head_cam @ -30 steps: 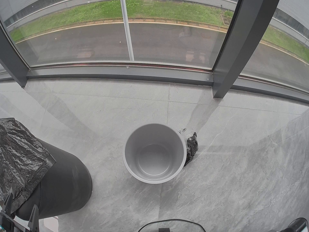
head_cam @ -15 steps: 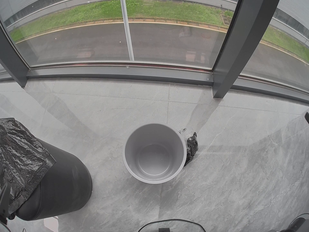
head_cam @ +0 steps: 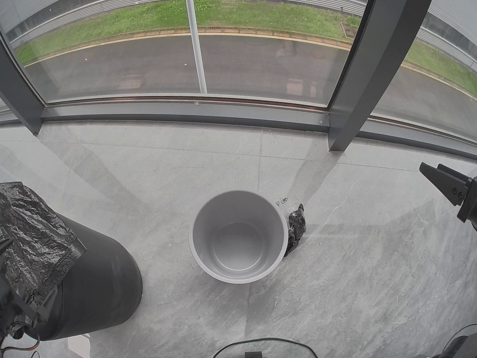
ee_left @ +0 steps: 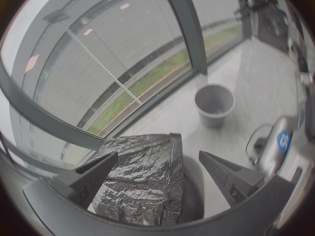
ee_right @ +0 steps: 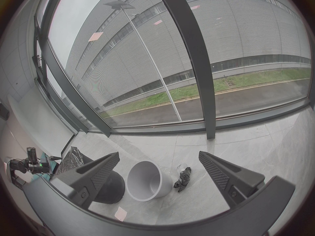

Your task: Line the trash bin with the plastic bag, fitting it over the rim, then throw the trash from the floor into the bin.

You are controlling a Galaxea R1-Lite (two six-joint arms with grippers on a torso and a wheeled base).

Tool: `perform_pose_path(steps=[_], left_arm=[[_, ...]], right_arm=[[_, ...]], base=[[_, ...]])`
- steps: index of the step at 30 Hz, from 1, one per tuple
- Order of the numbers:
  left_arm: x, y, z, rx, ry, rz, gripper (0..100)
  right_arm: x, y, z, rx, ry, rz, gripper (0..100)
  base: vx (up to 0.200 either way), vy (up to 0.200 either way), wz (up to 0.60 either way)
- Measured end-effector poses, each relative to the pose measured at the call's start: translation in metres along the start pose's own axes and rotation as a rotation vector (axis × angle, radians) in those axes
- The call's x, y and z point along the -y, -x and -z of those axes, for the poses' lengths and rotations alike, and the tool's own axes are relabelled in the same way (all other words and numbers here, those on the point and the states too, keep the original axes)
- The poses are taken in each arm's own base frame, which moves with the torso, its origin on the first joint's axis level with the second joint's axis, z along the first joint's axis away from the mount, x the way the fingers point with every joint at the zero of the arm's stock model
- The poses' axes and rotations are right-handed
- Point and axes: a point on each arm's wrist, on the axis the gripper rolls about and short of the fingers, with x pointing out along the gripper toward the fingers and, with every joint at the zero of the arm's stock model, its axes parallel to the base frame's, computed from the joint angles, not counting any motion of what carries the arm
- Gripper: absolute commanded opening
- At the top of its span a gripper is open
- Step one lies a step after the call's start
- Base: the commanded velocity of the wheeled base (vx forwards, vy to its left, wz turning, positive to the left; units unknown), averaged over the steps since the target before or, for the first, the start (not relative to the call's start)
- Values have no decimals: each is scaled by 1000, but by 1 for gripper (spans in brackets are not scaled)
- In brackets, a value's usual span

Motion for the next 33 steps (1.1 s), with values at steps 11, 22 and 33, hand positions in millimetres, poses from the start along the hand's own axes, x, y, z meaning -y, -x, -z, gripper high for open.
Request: perform_pose_path(steps=[11,22,33], left_arm=[[6,-46,-5,-94,-137,41,100],[14,-74,-21,-44,-176,122,100],[14,-99,-33,-45,-245,58,100]], right_arm=[[1,-20,11,-68,-19,-14,100],[3,-26,15,-92,-23,-9,100],[4,-26,15,-94,-25,-4,100]], base=[[0,0,0],[0,0,0],[0,0,0]])
